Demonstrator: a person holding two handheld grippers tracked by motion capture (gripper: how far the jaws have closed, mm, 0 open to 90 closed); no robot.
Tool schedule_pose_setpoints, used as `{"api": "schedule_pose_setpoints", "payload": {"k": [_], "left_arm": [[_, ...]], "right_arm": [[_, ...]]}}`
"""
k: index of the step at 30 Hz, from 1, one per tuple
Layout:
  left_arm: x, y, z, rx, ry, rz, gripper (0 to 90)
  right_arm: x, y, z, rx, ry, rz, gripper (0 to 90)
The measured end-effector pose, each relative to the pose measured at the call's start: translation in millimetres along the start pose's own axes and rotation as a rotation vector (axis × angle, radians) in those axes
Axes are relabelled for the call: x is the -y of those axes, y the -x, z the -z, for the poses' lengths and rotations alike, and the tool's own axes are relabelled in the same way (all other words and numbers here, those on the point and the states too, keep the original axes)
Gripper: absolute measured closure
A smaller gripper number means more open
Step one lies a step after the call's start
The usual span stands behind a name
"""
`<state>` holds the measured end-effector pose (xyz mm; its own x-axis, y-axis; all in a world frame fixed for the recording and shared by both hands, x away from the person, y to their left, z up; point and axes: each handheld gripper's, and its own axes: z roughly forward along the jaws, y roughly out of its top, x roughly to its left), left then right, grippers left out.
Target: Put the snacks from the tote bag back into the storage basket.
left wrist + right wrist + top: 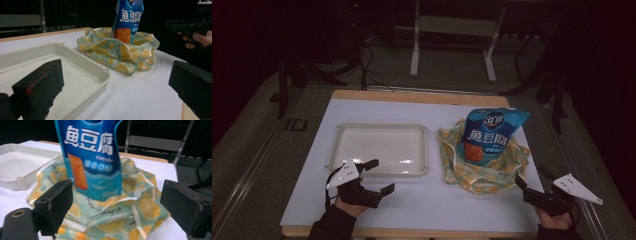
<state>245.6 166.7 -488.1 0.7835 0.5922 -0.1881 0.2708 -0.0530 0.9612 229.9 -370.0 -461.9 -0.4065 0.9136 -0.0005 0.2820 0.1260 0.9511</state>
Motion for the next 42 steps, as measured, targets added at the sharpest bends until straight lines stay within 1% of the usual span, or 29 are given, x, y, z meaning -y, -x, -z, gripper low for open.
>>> {"api": "schedule_pose_setpoints", "payload": {"k": [1, 2, 4, 5, 7, 8, 9, 10, 11, 12, 13, 16, 17, 18, 23, 25, 28, 33, 36, 38, 41, 42], "left_arm": [[-1.5, -0.4, -3.6, -0.004, -0.001, -0.008, 0.3], [-3.0, -0.9, -7.5, 0.009, -0.001, -0.008, 0.3], [-6.0, -1.3, -15.0, 0.002, -0.008, -0.019, 0.4], [-7.4, -1.7, -19.0, 0.013, -0.009, -0.016, 0.4], [-10.1, -2.1, -26.8, 0.013, -0.016, -0.025, 0.3], [-11.5, -2.5, -30.9, 0.02, -0.02, -0.022, 0.4], [-13.2, -2.4, -34.6, 0.016, -0.025, -0.025, 0.4], [-14.9, -2.9, -38.2, 0.026, -0.026, -0.026, 0.4], [-16.6, -3.3, -41.8, 0.026, -0.029, -0.025, 0.4], [-18.3, -3.7, -44.9, 0.024, -0.028, -0.026, 0.4], [-20.1, -4.4, -48.1, 0.033, -0.029, -0.022, 0.3], [-25.2, -5.8, -56.5, 0.037, -0.036, -0.023, 0.4], [-27.9, -6.4, -60.6, 0.034, -0.043, -0.03, 0.4], [-30.1, -6.8, -63.9, 0.04, -0.047, -0.032, 0.4], [-42.7, -8.3, -80.7, 0.051, -0.051, -0.03, 0.3], [-47.0, -8.3, -87.6, 0.052, -0.061, -0.039, 0.4], [-54.2, -8.1, -101.0, 0.055, -0.07, -0.053, 0.4], [-64.5, -6.5, -124.4, 0.067, -0.074, -0.058, 0.4], [-68.7, -6.2, -140.0, 0.069, -0.081, -0.049, 0.4], [-71.2, -5.8, -149.8, 0.075, -0.081, -0.044, 0.4], [-74.3, -3.4, -163.6, 0.077, -0.075, -0.039, 0.4], [-75.3, -2.3, -168.3, 0.075, -0.08, -0.046, 0.4]], "right_arm": [[-0.2, 0.6, -0.3, 0.01, 0.006, -0.005, 11.0], [-0.6, 1.2, 0.2, 0.025, 0.021, -0.017, 11.0], [-2.0, 3.9, 0.4, 0.017, 0.029, -0.038, 11.0], [-3.1, 5.1, 0.7, 0.028, 0.036, -0.043, 11.0], [-5.5, 7.8, 0.2, 0.011, 0.031, -0.048, 11.0], [-6.6, 8.6, -0.2, 0.018, 0.031, -0.049, 11.0], [-7.8, 9.4, -0.7, 0.014, 0.028, -0.048, 11.0], [-9.1, 10.2, -1.9, 0.011, 0.02, -0.048, 11.0], [-10.3, 10.7, -2.5, 0.015, 0.02, -0.046, 11.0], [-11.6, 11.5, -3.2, 0.009, 0.023, -0.042, 11.0], [-13.2, 11.8, -4.3, 0.006, 0.018, -0.039, 11.0], [-17.9, 12.8, -7.2, -0.005, 0.025, -0.037, 11.0], [-19.2, 13.2, -8.0, -0.007, 0.028, -0.034, 11.0], [-21.6, 13.7, -9.5, -0.02, 0.031, -0.034, 11.0], [-30.3, 15.7, -15.9, -0.024, 0.036, -0.022, 11.0], [-34.1, 16.8, -19.0, -0.029, 0.035, -0.025, 11.0], [-38.5, 17.5, -23.3, -0.03, 0.04, -0.026, 11.0], [-43.7, 17.3, -32.0, -0.04, 0.035, -0.026, 11.0], [-45.5, 16.3, -37.4, -0.04, 0.033, -0.028, 11.0], [-46.7, 16.0, -40.9, -0.043, 0.032, -0.035, 11.0], [-48.9, 15.5, -45.8, -0.046, 0.039, -0.032, 11.0], [-49.7, 15.6, -47.7, -0.051, 0.04, -0.031, 11.0]]}}
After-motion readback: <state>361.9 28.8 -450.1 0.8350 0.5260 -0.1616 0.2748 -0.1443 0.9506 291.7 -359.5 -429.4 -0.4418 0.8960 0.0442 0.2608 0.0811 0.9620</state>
